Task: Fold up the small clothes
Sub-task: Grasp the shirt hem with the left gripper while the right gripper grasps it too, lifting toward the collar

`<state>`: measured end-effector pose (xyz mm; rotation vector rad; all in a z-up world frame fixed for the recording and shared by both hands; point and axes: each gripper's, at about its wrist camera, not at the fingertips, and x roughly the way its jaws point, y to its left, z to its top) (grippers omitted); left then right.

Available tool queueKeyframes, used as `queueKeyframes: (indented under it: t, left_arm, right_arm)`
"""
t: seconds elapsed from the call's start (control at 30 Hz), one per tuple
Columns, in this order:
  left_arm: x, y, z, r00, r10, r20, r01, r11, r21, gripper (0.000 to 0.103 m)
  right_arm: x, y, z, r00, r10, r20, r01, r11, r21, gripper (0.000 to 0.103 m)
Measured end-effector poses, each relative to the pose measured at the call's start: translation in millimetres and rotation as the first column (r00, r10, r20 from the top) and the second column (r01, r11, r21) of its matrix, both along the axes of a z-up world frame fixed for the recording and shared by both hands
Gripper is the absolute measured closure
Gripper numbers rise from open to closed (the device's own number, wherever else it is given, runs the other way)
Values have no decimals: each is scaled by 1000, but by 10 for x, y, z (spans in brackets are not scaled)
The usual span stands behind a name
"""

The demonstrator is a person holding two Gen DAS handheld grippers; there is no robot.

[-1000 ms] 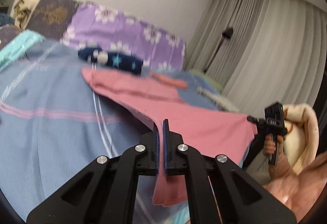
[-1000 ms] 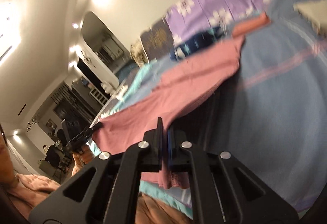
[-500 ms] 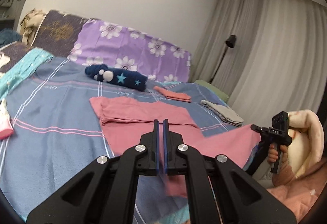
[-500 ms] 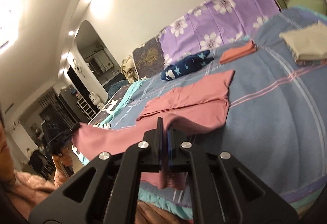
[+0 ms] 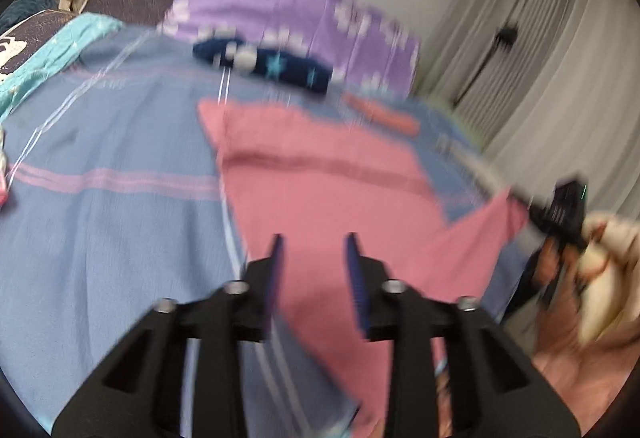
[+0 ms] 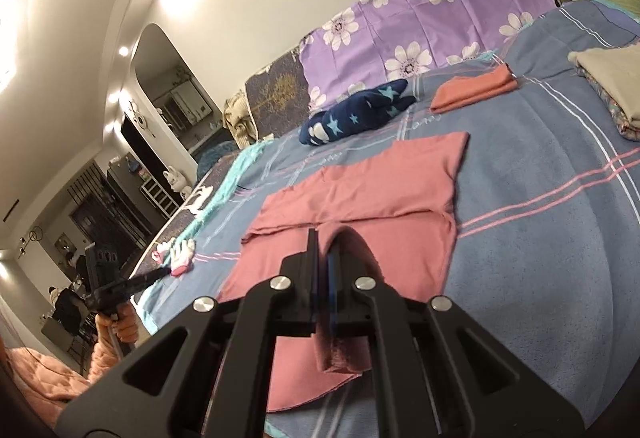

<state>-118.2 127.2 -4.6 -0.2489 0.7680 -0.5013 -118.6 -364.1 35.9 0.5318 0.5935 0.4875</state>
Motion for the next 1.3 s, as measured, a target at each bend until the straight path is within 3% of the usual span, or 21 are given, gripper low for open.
queueKeyframes:
  t: [0.1, 0.17, 0.33, 0.4, 0.43, 0.47, 0.53, 0.6, 0.73, 0.87, 0.93, 1.13, 1.3]
  left_arm:
    - [-151, -64, -237, 992, -71, -106, 74, 997, 30, 61]
    - [-272, -134, -372, 979, -125, -158, 130, 991, 21, 52]
    - [-513, -347, -685, 936, -223, -272, 234, 972, 10, 52]
    - [-575, -440, -780, 917, -267, -297, 278, 960, -4, 69]
    - [-598, -494, -808, 910, -286, -301, 301, 954, 2, 91]
    - [-605, -552, -828, 907, -290, -305, 313, 949, 26, 100]
    - [-584, -601, -788, 928, -258, -271, 291, 953, 89, 101]
    - [-522, -577, -597, 951, -239, -196, 262, 960, 100, 101]
    - [-385, -383, 15, 981, -191, 42, 189, 981, 40, 101]
    - [-144, -106, 574, 963, -80, 259, 110, 989, -103, 101]
    - [-3, -90, 718, 950, -34, 309, 80, 987, -137, 101]
    - [724, -68, 846, 959, 64, 275, -12, 982, -186, 101]
    - [1416, -45, 696, 978, 77, 192, -42, 982, -184, 101]
  right_arm:
    - [42, -82, -175, 999, -22, -50, 24, 999, 28, 99]
    - [61, -96, -267, 997, -27, -67, 30, 999, 43, 98]
    - [63, -83, -346, 997, -24, -76, 28, 998, 56, 97]
    - [37, -84, -346, 997, -28, -73, 32, 998, 55, 96]
    - [24, -86, -337, 997, -29, -70, 33, 998, 54, 96]
    - [10, -81, -326, 997, -31, -65, 34, 998, 51, 96]
    - [-19, -77, -307, 998, -32, -58, 35, 998, 46, 96]
    - [-42, -73, -270, 998, -32, -47, 34, 998, 44, 96]
    - [-32, -65, -142, 1000, -15, -15, 16, 998, 67, 96]
    - [-8, -48, 54, 999, -15, 45, 12, 998, 68, 96]
    - [52, -55, 173, 997, -37, 74, 33, 998, 60, 96]
    - [475, -83, 470, 989, -98, 108, 98, 995, 9, 97]
    - [987, -55, 507, 989, -122, 83, 126, 991, -38, 98]
